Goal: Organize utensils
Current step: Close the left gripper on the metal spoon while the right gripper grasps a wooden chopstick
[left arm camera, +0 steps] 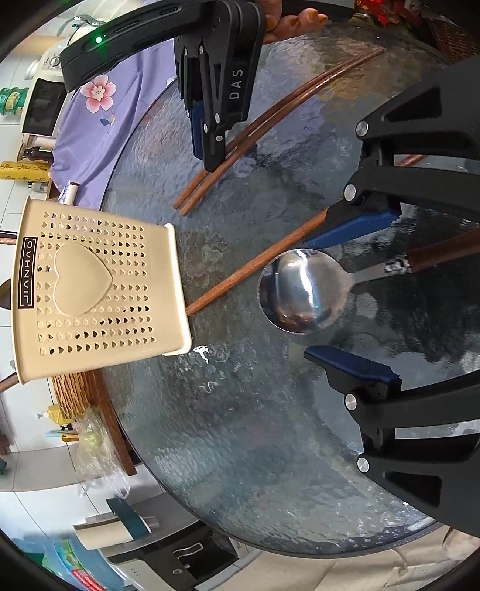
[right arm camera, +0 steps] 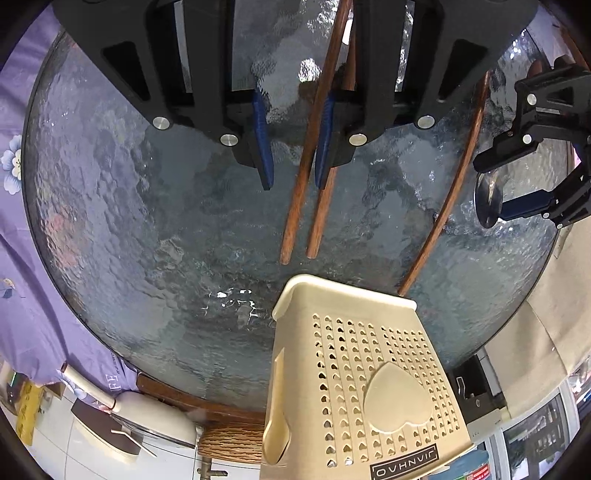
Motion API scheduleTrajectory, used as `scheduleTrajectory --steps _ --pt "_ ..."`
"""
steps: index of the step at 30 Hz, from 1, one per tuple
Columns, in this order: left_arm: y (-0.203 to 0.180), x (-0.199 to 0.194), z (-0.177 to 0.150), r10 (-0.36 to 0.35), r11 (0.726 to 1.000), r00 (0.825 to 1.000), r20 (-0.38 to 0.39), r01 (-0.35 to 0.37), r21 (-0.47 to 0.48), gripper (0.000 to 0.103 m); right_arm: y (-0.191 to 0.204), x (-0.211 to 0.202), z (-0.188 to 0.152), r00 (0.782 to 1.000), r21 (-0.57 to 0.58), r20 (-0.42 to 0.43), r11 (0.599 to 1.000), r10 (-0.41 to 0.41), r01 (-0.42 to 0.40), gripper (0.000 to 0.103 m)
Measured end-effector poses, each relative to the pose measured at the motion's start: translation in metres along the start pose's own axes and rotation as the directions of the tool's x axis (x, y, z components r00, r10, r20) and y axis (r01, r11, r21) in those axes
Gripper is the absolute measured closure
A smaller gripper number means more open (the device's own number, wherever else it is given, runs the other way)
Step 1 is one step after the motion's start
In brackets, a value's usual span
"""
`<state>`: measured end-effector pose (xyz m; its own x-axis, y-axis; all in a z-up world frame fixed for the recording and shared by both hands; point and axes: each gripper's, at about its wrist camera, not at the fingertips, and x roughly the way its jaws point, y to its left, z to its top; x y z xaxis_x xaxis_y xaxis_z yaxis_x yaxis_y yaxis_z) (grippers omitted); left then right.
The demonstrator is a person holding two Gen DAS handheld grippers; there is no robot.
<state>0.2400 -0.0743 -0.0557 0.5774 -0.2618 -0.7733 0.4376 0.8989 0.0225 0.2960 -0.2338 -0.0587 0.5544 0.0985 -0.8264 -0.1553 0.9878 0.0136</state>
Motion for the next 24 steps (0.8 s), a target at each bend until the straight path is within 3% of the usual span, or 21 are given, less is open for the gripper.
scheduleTrajectory --steps 24 --pt "-0.013 0.001 0.005 0.066 0.998 0.998 -0.022 -0.066 -0.016 0.057 0.006 0.013 0.024 0.999 -0.007 -0.035 1.000 -0.021 0.021 0.090"
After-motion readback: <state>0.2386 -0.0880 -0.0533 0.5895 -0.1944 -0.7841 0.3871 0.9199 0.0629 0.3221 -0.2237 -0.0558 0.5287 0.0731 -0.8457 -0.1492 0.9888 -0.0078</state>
